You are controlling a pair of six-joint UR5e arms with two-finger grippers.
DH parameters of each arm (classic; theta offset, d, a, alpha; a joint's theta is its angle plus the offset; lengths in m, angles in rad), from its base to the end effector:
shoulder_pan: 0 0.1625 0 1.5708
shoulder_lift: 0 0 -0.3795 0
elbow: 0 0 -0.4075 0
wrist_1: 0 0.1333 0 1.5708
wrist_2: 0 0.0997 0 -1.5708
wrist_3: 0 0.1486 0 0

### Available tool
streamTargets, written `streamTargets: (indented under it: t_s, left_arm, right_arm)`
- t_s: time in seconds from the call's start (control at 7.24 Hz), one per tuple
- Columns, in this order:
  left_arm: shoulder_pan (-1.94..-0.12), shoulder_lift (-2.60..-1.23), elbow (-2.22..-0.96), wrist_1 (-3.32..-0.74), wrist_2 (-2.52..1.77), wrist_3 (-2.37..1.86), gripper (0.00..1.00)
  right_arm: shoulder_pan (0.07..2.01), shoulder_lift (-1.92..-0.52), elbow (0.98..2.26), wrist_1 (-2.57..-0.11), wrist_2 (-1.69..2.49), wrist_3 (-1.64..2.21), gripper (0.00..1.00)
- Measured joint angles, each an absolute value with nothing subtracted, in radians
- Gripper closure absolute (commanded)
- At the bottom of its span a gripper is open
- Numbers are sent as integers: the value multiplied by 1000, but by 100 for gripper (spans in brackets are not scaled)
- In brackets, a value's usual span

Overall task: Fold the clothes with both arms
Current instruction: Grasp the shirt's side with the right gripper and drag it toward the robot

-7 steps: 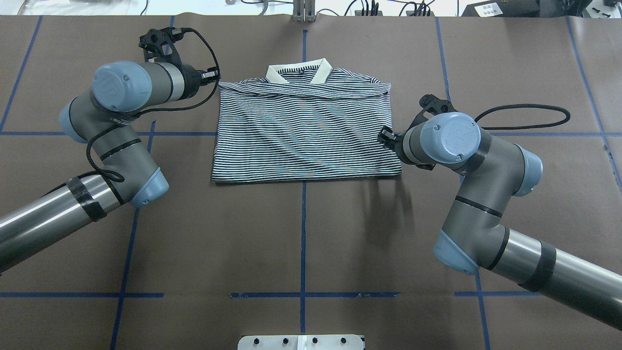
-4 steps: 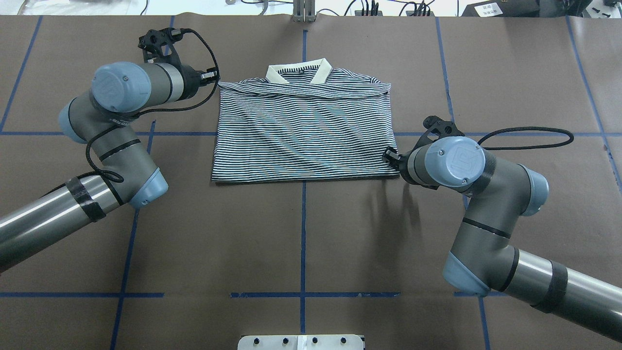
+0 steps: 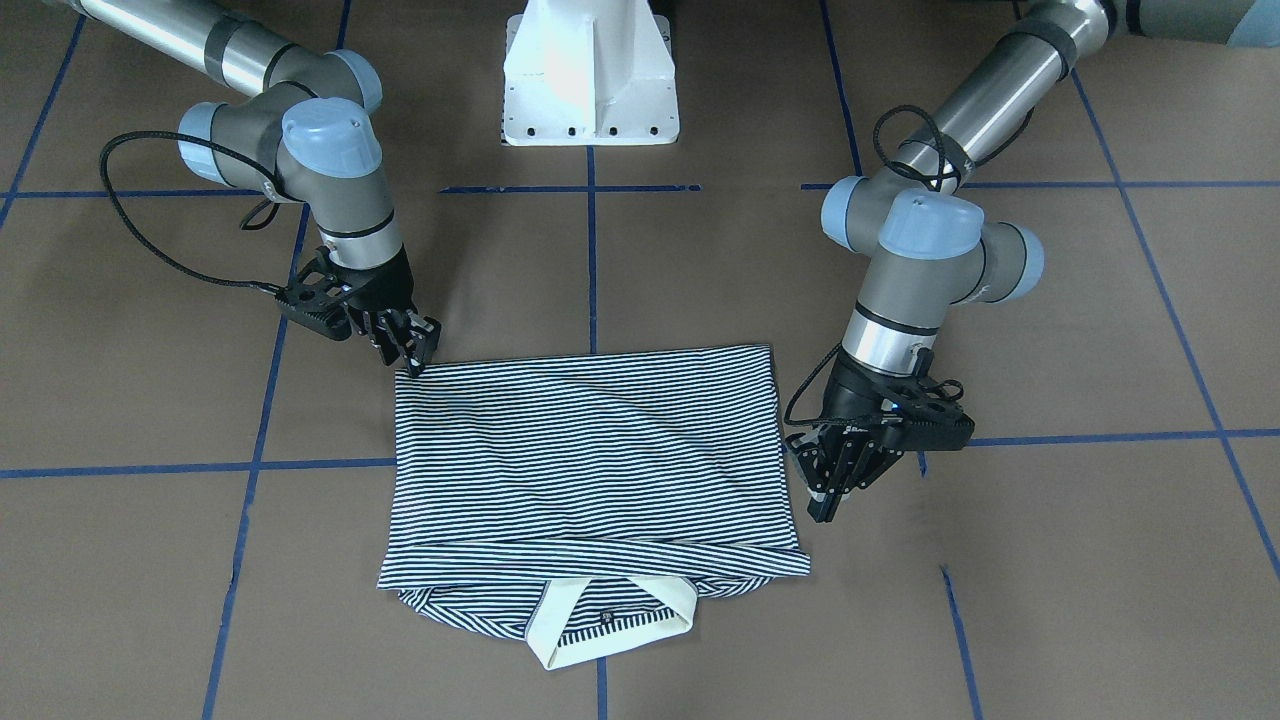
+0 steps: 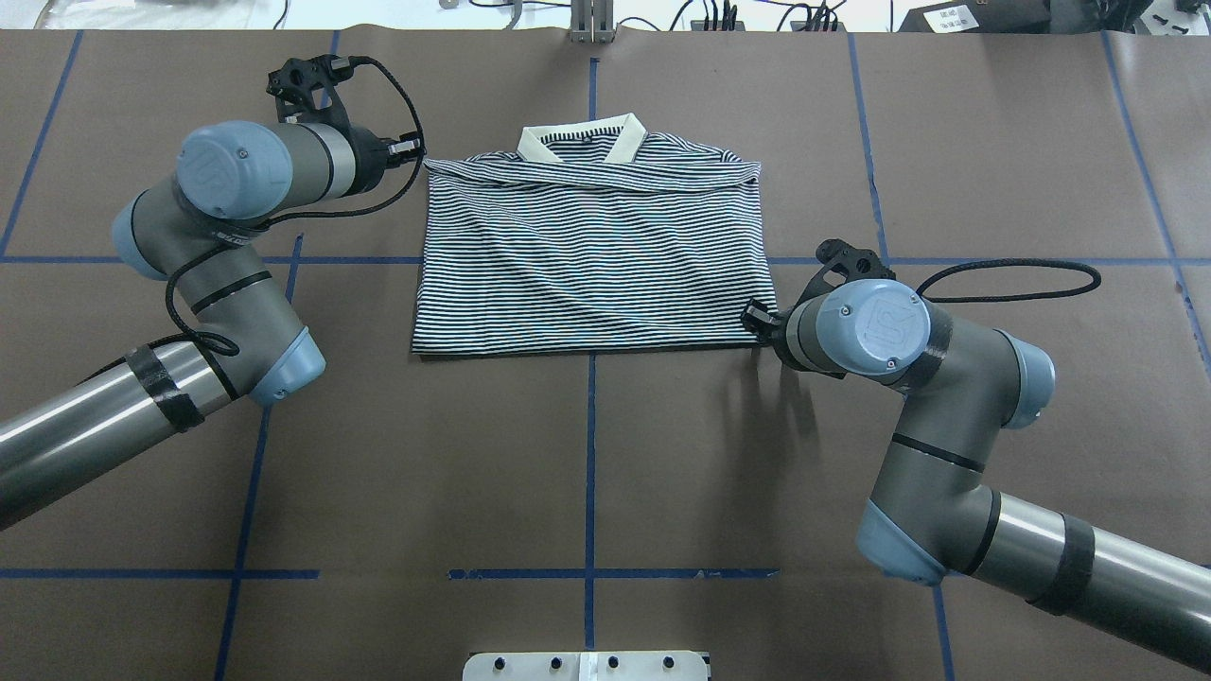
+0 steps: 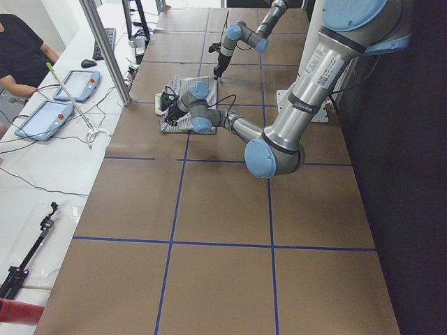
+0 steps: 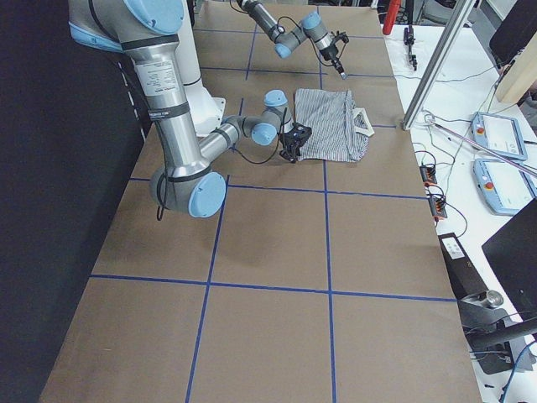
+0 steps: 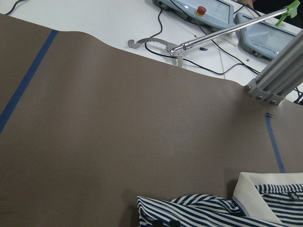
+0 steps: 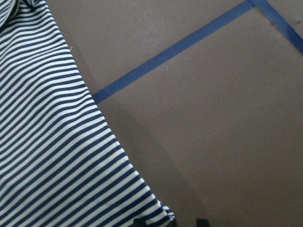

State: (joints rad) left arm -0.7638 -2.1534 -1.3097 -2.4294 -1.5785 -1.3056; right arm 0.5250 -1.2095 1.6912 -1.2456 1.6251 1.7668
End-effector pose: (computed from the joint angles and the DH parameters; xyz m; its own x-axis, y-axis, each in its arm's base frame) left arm 0.4653 -0.6286 0.3150 0.4454 -0.0636 -0.8931 0.5904 0.7707 0.2395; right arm -0.5182 -0.4449 0.3594 0.4963 0.5122 0.7010 -0.5742 0.7993 -0.1775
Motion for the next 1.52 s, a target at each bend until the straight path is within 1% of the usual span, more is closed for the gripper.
streamTargets:
  t_s: [0.69,0.97,1.1,1.38,1.52]
  left_arm:
    - [-764,-2135,-1312,-2430,-1577,-1304,82]
    - [-764,-2133,-1315,-2430,-1576,-1305,82]
    - [-764,-2133,-1319,-2430,-1576,-1305,82]
    - [-764,-2132,-1332,-2430,-1577,-1307,82]
    - [-764,-2133,-1344,-2430,-1578,-1309,82]
  right_arm:
    - [531,-1203,1702,-1246,1604,1752,100]
    - [535,-1227,1755,-1247,1607,1752,100]
    - [527,-1276,1816,-1247,1608,1752,100]
    - [451,-1442,2014,-1248,1612,1763,100]
    - [380,-1519,2114,-1249,1622,1792,100]
